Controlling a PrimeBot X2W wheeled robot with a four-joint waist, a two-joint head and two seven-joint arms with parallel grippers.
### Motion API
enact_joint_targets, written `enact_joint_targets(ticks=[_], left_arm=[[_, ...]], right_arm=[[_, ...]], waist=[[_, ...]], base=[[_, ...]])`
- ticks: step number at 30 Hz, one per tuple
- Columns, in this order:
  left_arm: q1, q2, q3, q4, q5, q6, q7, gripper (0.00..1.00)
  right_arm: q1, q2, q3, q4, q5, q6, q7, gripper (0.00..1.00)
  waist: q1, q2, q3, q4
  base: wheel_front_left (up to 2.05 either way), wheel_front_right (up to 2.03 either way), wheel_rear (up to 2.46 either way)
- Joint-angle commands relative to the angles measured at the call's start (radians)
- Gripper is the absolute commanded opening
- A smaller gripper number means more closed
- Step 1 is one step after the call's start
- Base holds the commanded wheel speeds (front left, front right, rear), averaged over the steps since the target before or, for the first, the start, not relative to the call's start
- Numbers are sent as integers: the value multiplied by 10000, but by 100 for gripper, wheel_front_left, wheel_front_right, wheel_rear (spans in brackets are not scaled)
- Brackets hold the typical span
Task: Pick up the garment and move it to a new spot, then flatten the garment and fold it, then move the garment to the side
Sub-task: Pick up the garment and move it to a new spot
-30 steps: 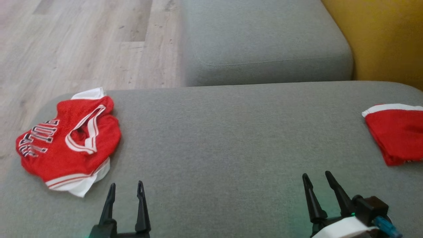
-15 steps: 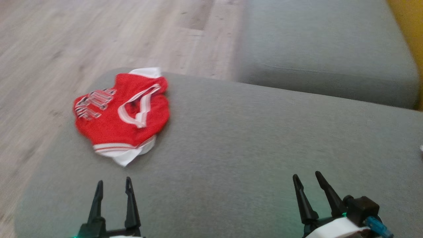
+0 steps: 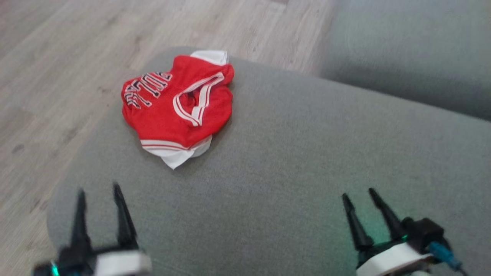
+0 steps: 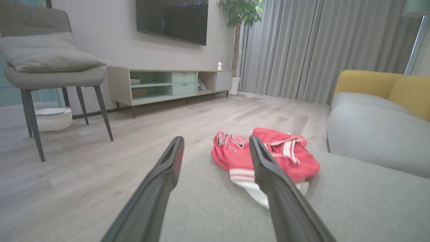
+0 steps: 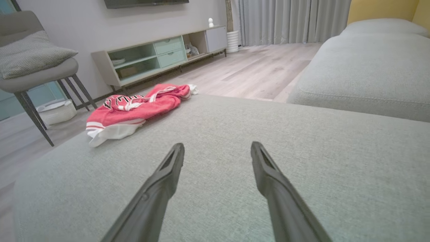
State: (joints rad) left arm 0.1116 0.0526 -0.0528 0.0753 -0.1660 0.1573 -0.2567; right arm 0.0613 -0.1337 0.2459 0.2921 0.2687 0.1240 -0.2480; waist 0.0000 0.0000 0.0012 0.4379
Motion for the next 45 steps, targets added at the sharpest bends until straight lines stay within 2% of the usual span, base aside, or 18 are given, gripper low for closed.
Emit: enact_joint_targets(ticks=[1,5,9,13,19,25,30,31,32,33,39,45], left_arm=[[-1073,-20,431,-518,11,-42,-51,100],[-2768,151,744,-759,271,-425,-51,100],[-4722,480,813,19,353,-896,-51,100],[-6672,486,849,2106,-212,-1432,11,100],[-9044,459,586,5586,-655,-1964,934,100],[-10124,268,160,8351,-721,-2138,1684,100],[-10310,74,-21,9940,-1061,-2309,1862,100],[-10337,58,-38,10149,-1094,-2282,1756,92],[-10374,47,-63,10320,-1106,-2244,1607,31],[-10412,38,-115,10458,-1097,-2253,1447,0],[-10699,61,-159,10926,-1257,-2436,745,0],[-11138,587,-399,10984,-1034,-2524,272,0]], right_arm=[[-616,-376,142,-379,-96,67,-137,100],[-1040,-1166,70,-589,-239,67,-137,100],[-1472,-1885,33,-798,-365,67,-137,100],[-1858,-2557,46,-1000,-459,67,-137,100],[-2278,-3313,6,-1330,-456,67,-137,100],[-2421,-3741,-89,-1568,-419,67,-137,100],[-2579,-3735,-74,-1574,-512,67,-137,100],[-2620,-3717,-42,-1558,-526,67,-137,100],[-2663,-3701,-11,-1539,-534,67,-137,100],[-2703,-3683,19,-1517,-534,67,-137,100],[-2861,-3428,135,-1329,-514,67,-137,100],[-2894,-2586,326,-1080,-463,67,-137,100]], waist=[[0,0,679,-99],[0,0,1807,-205],[0,0,2769,-351],[0,0,3529,-521],[0,0,4425,-759],[0,0,5010,-833],[0,0,5253,-854],[0,0,5274,-859],[0,0,5284,-863],[0,0,5275,-866],[0,0,4823,-950],[0,0,3532,-1458]], base=[[0,0,0],[0,0,0],[0,0,0],[0,0,0],[0,0,0],[0,0,0],[0,0,0],[0,0,0],[0,0,0],[0,0,0],[0,0,0],[0,0,0]])
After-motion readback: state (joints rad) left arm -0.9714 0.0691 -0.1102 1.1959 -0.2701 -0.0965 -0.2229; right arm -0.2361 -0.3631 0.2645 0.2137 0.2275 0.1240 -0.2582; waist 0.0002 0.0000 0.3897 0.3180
